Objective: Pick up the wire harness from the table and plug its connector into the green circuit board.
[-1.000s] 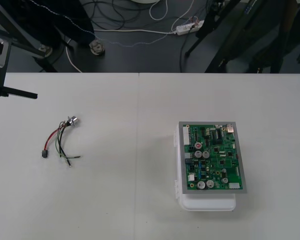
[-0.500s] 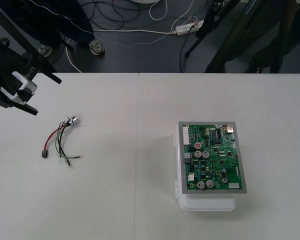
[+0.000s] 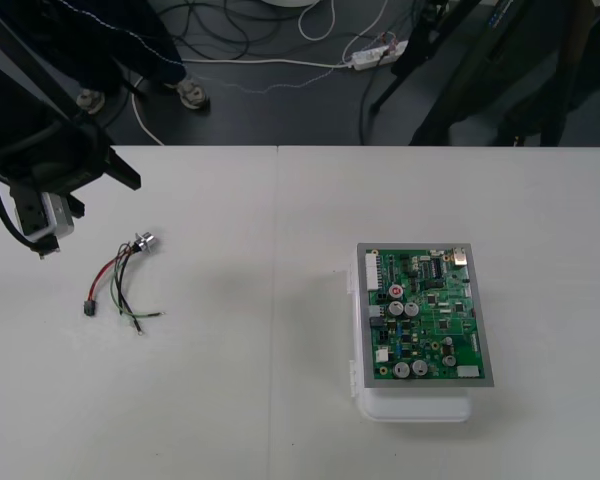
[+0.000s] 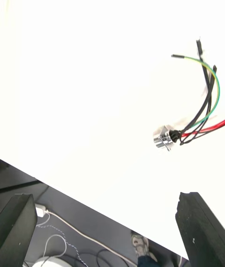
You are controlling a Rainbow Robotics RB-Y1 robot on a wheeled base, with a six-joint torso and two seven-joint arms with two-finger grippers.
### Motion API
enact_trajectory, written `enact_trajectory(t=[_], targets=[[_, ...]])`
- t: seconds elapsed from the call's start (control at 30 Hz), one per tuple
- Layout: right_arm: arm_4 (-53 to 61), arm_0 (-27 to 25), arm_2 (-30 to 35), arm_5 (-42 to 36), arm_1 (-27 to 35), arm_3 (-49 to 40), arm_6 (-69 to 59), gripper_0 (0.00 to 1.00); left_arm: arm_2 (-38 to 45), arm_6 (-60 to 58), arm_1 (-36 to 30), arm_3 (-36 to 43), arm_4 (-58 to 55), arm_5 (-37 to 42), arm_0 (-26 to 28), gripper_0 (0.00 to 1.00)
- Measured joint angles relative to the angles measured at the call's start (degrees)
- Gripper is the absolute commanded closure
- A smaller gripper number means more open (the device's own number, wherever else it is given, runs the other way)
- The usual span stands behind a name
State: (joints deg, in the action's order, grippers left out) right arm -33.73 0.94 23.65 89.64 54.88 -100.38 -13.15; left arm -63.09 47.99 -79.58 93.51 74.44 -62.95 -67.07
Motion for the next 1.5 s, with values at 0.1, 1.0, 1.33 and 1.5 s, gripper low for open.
enact_trajectory(t=[0.1, 1.0, 1.33, 1.5], targets=[[0.17, 0.0, 0.0, 0.0, 0.0, -2.04, 0.15, 0.0, -6.18, 2.66, 0.01, -0.52, 0.3, 4.05, -2.82, 0.13], [-1.31, 0.0, -1.85, 0.01, -0.01, -3.05, 3.67, 0.0, -50.56, 25.17, 18.11, -14.0, 0.99, 32.61, -25.39, 0.13], [-1.34, 0.0, -1.85, 0.01, -0.01, -3.01, 3.67, 0.0, -53.51, 26.47, 21.37, -17.38, 3.04, 32.92, -25.39, 0.13], [-1.37, 0.0, -1.85, 0.01, -0.01, -2.89, 3.67, 0.0, -55.16, 26.48, 21.81, -17.72, 4.39, 33.06, -25.39, 0.13]])
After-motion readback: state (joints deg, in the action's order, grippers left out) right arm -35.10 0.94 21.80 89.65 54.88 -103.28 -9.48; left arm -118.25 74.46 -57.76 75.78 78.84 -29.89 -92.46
